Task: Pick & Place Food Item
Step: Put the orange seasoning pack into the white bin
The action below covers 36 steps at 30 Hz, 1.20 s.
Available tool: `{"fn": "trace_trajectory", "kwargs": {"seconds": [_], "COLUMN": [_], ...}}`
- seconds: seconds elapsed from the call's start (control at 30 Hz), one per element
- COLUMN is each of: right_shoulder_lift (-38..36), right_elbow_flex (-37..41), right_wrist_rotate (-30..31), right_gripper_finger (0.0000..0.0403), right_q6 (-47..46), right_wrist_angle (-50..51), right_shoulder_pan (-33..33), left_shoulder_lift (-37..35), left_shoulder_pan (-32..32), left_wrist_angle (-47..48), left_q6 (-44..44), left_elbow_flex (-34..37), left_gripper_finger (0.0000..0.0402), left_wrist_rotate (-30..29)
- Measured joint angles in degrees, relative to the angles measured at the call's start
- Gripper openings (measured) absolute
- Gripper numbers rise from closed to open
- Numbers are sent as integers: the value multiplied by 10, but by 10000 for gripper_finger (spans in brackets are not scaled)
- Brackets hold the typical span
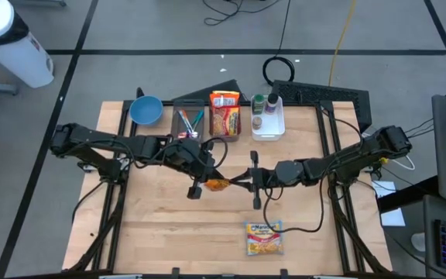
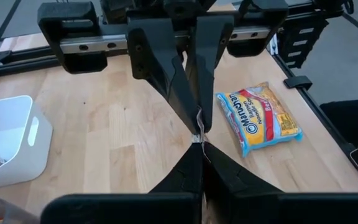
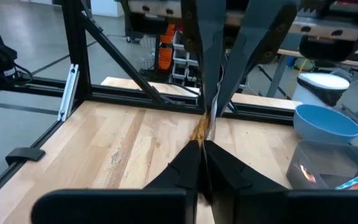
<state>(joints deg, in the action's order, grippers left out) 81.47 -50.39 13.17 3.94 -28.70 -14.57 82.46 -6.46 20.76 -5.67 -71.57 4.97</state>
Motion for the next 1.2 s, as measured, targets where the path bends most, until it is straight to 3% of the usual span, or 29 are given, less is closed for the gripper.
{"fn": "trace_trajectory", "kwargs": {"seconds": [0.33,0.6,0.83,1.2], "right_shoulder_lift": [-14,-70,-74,-62], "right_elbow_flex": [0,0,-24,-54], "right_wrist_rotate": [0,0,0,1], "right_gripper_finger": [118,193,201,176], "right_q6": [3,-43,-78,-65], "right_wrist_angle": [-1,80,187,215], "right_shoulder_pan": [0,0,3,25], "left_shoulder_lift": [0,1,1,47], "left_shoulder_pan": [0,16,37,42], "left_wrist_angle": [-6,-101,-205,-227], "left_q6": [-7,-12,2,17], "left_elbow_flex": [2,48,88,92], "left_gripper_finger": [2,1,1,1], "left_wrist_rotate": [39,70,85,85]}}
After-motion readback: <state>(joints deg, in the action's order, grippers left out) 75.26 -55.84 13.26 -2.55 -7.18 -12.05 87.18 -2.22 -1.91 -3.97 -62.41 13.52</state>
